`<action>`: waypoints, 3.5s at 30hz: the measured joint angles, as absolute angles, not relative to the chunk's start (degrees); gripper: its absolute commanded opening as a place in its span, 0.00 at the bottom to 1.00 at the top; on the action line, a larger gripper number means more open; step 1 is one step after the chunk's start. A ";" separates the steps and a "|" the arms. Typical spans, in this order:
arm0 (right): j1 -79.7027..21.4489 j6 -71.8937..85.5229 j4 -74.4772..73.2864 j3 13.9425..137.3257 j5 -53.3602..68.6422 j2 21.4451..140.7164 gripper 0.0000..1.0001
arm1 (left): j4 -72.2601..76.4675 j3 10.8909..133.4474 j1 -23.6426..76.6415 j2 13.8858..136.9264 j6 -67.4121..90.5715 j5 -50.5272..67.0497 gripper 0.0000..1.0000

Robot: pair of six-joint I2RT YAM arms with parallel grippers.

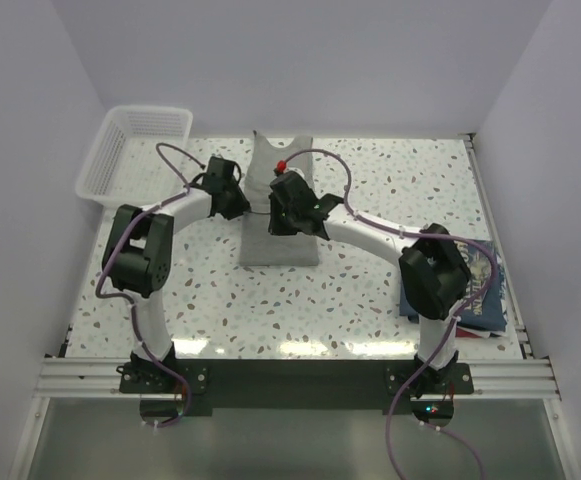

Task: Fold and stack the tank tops
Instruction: Fold the tank top

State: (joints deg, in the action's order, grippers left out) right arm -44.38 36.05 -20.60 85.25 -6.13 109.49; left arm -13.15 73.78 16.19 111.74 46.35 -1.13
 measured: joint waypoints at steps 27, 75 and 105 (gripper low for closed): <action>-49.82 36.91 -14.20 81.93 -3.53 119.20 0.10 | -13.89 78.56 15.86 116.38 47.44 -2.39 0.07; -50.26 39.44 -4.64 76.47 -3.46 118.32 0.00 | -15.53 88.90 13.85 122.30 43.86 -2.37 0.00; -50.26 39.77 -6.92 75.66 -3.49 116.51 0.21 | -14.87 96.09 12.16 127.74 39.77 -2.33 0.39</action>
State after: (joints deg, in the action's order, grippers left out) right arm -50.26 39.77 -6.92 75.66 -3.49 116.51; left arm -14.87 96.09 12.16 127.74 39.77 -2.33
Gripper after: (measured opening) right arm 0.162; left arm 0.355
